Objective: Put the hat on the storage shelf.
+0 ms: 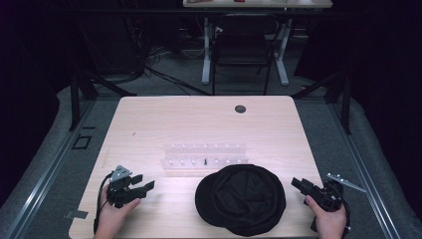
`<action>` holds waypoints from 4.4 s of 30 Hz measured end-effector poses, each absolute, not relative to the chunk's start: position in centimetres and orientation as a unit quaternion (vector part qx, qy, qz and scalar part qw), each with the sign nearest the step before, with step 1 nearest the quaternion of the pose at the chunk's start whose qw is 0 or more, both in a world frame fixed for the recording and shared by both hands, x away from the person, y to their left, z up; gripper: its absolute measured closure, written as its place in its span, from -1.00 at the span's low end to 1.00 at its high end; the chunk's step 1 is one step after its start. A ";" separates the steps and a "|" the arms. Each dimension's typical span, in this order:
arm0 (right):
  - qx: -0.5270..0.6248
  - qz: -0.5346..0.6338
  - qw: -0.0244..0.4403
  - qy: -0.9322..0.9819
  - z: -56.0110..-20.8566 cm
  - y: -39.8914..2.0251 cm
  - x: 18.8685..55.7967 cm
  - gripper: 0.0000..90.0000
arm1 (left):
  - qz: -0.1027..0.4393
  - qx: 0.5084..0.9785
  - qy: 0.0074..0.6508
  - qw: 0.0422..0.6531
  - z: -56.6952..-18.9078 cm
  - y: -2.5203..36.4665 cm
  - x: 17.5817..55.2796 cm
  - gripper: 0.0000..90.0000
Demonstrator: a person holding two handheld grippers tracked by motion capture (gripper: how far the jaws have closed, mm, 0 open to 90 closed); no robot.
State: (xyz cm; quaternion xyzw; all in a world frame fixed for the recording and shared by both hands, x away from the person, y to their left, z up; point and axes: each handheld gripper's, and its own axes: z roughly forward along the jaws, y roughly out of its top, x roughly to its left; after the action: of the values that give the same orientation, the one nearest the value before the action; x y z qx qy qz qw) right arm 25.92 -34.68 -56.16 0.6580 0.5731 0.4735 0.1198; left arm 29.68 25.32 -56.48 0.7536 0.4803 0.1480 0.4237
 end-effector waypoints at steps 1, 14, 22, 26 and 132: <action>0.658 0.476 0.119 0.571 -56.0 -34.4 25.9 0.05 | 0.150 0.751 0.478 0.431 -56.4 25.4 29.7 -0.14; 0.622 0.439 0.134 0.634 -54.6 -32.3 25.6 0.24 | 0.146 0.767 0.476 0.404 -56.1 25.5 29.5 0.17; 0.626 0.437 0.111 0.636 -53.8 -32.1 25.9 0.28 | 0.160 0.764 0.481 0.400 -56.1 25.7 29.6 0.24; 0.630 0.431 0.082 0.641 -53.1 -31.7 26.4 0.30 | 0.163 0.764 0.481 0.397 -56.2 25.7 29.6 0.24; 0.630 0.271 -0.216 0.694 -48.5 -29.8 32.0 0.94 | 0.158 0.781 0.471 0.378 -56.5 24.8 29.5 0.20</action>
State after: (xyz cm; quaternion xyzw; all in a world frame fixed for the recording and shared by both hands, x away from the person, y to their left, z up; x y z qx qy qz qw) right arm 31.99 -29.83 -48.53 0.6305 0.6944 0.2713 -0.2162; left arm 29.55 24.80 -56.47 0.7814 0.4708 0.1583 0.3779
